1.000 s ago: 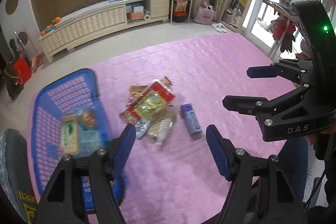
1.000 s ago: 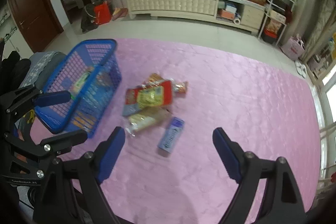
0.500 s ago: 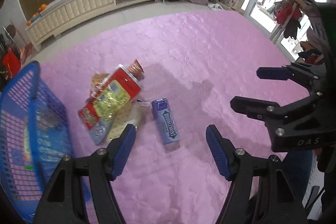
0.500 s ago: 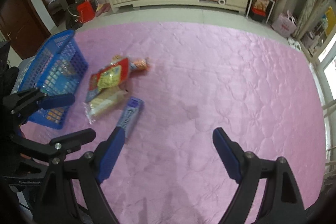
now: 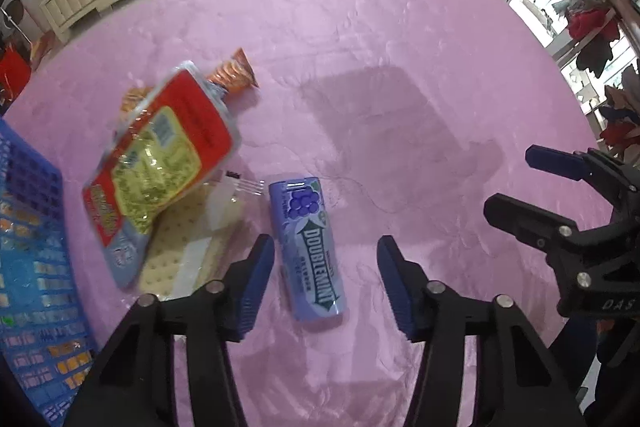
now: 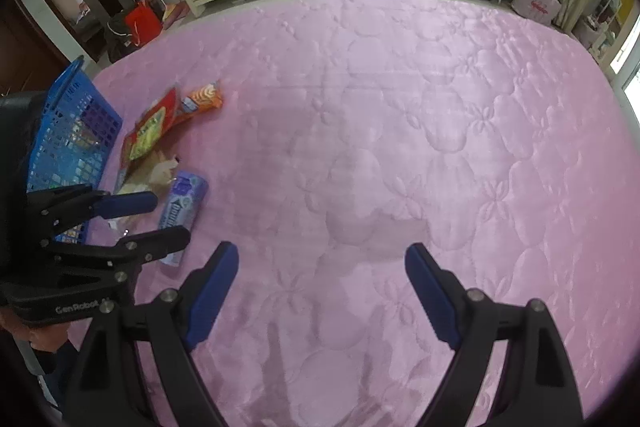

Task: Organize snacks
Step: 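Move the left gripper to the blue Doublemint gum box and grasp it, then carry the gum box into the basket and open the left gripper, then grasp the red-and-yellow snack bag with the right gripper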

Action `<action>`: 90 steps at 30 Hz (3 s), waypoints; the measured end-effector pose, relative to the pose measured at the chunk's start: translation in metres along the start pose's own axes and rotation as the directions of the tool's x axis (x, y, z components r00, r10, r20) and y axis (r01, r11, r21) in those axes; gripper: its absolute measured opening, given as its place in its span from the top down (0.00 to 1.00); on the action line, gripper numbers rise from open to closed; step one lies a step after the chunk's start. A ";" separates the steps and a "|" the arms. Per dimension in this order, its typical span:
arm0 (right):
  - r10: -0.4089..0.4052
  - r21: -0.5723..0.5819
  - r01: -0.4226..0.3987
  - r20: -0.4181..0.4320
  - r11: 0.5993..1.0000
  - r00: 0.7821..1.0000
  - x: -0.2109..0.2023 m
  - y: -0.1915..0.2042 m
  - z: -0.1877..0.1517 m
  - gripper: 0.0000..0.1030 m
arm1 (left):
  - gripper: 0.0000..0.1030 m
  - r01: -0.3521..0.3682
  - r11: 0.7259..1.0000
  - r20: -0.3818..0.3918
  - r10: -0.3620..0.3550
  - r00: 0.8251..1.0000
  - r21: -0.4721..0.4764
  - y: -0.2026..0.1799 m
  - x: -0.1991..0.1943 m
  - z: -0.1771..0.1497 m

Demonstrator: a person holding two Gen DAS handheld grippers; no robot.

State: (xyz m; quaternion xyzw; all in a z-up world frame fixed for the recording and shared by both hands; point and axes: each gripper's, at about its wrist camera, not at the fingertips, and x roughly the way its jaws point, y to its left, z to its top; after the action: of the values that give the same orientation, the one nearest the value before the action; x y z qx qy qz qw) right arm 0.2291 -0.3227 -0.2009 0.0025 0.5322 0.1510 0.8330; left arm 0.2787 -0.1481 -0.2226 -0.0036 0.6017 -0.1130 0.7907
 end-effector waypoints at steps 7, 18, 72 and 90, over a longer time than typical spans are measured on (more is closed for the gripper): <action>0.015 0.010 -0.015 0.000 1.000 1.000 0.003 -0.006 -0.001 0.14 | 0.66 -0.059 0.998 -0.045 0.059 0.997 0.000 -0.004 0.018 0.003; 0.015 -0.001 -0.015 0.005 1.000 1.000 -0.005 0.002 0.005 0.14 | 0.72 -0.072 0.993 0.019 0.070 0.997 0.089 -0.033 0.001 -0.016; -0.177 -0.905 -0.063 -0.150 0.421 0.973 0.093 0.248 0.063 0.14 | 0.31 -0.163 0.932 0.208 0.238 0.949 -0.325 0.200 -0.141 -0.100; -0.230 -0.929 -0.287 -0.340 0.233 0.912 0.149 0.269 0.083 0.11 | 0.31 -0.150 0.931 0.165 0.214 0.963 -0.332 0.209 -0.131 -0.076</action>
State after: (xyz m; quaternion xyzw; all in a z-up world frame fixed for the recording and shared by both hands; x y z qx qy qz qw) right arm 0.2934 -0.0153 -0.2528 -0.5354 0.4834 0.4599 0.5179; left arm 0.2095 0.0895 -0.1485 -0.0856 0.5281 0.0598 0.8427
